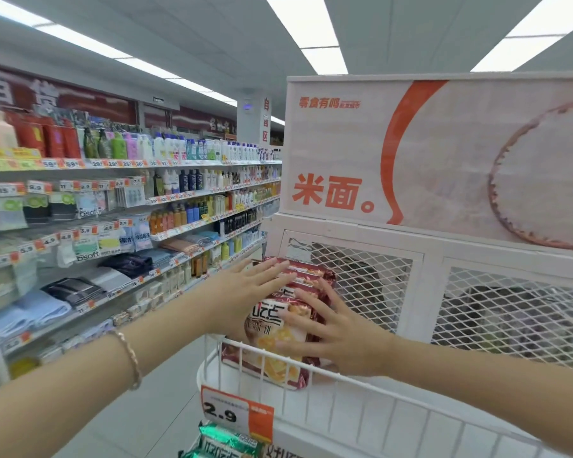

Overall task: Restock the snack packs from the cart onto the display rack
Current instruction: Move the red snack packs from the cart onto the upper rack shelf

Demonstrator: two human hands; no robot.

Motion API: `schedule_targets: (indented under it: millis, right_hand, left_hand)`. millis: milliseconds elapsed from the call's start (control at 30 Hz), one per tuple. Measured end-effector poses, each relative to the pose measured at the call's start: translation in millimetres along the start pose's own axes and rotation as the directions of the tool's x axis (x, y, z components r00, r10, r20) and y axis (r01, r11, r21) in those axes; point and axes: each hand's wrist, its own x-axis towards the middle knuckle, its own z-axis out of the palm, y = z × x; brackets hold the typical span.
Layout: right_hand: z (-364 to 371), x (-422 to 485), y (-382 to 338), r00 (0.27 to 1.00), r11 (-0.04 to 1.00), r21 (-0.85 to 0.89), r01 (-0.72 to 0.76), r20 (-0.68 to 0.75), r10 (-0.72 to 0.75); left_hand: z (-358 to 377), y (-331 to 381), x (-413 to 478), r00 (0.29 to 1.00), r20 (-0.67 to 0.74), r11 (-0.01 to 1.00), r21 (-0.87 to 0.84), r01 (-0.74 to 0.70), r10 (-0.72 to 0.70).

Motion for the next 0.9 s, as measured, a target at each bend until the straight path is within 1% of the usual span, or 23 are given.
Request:
schedule_targets:
  millis: [67,133,200,267,333,367,400,433,467,500,567,600,633,700,800,867,900]
  right_hand:
    - [7,1,1,1.0,0.997,-0.077,0.0,-0.001,0.0]
    - [9,1,2,1.0,0.994,-0.111,0.007,0.004,-0.007]
    - [4,3,1,1.0,0.995,-0.103,0.003,0.012,-0.001]
    - [-6,4,2,0.997,0.995,-0.095,0.019,0.081,-0.011]
    - [-21,4,8,0.984,0.999,-0.025,0.047,0.171,-0.042]
    - [-30,4,12,0.981,0.999,0.021,0.047,0.187,-0.05]
    - [-39,5,17,0.985,0.998,0.063,0.022,0.17,-0.032]
    - [-49,5,22,0.992,0.995,0.1,-0.031,0.128,0.018]
    - [-60,8,25,0.993,0.985,0.136,-0.108,0.07,0.099]
    - [-71,12,28,0.982,0.967,0.174,-0.188,0.01,0.19]
    - [-90,31,25,0.94,0.929,0.227,-0.292,-0.11,0.322]
    - [-97,47,19,0.921,0.917,0.242,-0.316,-0.155,0.358]
    - [-103,66,9,0.909,0.908,0.256,-0.331,-0.171,0.38]
    - [-108,109,-22,0.916,0.898,0.293,-0.329,-0.134,0.379]
    - [-102,169,-89,0.967,0.902,0.377,-0.209,-0.057,0.248]
    - [-91,203,-142,0.985,0.884,0.439,-0.163,0.028,0.168]
    - [-86,218,-171,0.987,0.857,0.49,-0.161,0.066,0.148]
  left_hand:
    - [0,-3,4,0.999,0.031,0.999,-0.035,-0.01,0.011]
    - [1,-4,4,0.999,0.034,0.997,-0.08,-0.021,0.023]
    - [1,-4,4,0.999,0.03,0.997,-0.073,-0.023,0.025]
    - [0,-4,4,1.0,0.016,0.999,-0.031,-0.025,0.025]
    - [-3,-6,0,1.0,0.003,1.0,0.001,-0.01,0.01]
    - [-5,-8,-6,1.0,-0.005,0.999,-0.024,0.026,-0.026]
    - [-7,-11,-15,0.996,-0.015,0.991,-0.107,0.087,-0.089]
    - [-9,-15,-26,0.985,-0.028,0.958,-0.239,0.16,-0.171]
    - [-7,-20,-39,0.967,-0.046,0.903,-0.372,0.217,-0.251]
    - [-5,-25,-54,0.944,-0.065,0.846,-0.467,0.257,-0.322]
    - [7,-34,-88,0.9,-0.072,0.768,-0.554,0.323,-0.43]
    - [15,-36,-109,0.884,-0.046,0.738,-0.572,0.358,-0.465]
    - [24,-37,-131,0.872,-0.005,0.714,-0.577,0.397,-0.489]
    - [46,-39,-175,0.853,0.082,0.679,-0.569,0.464,-0.515]
    - [83,-40,-244,0.812,0.237,0.615,-0.551,0.564,-0.533]
    - [111,-35,-292,0.758,0.34,0.569,-0.508,0.646,-0.557]
    - [126,-31,-317,0.723,0.393,0.538,-0.487,0.688,-0.568]
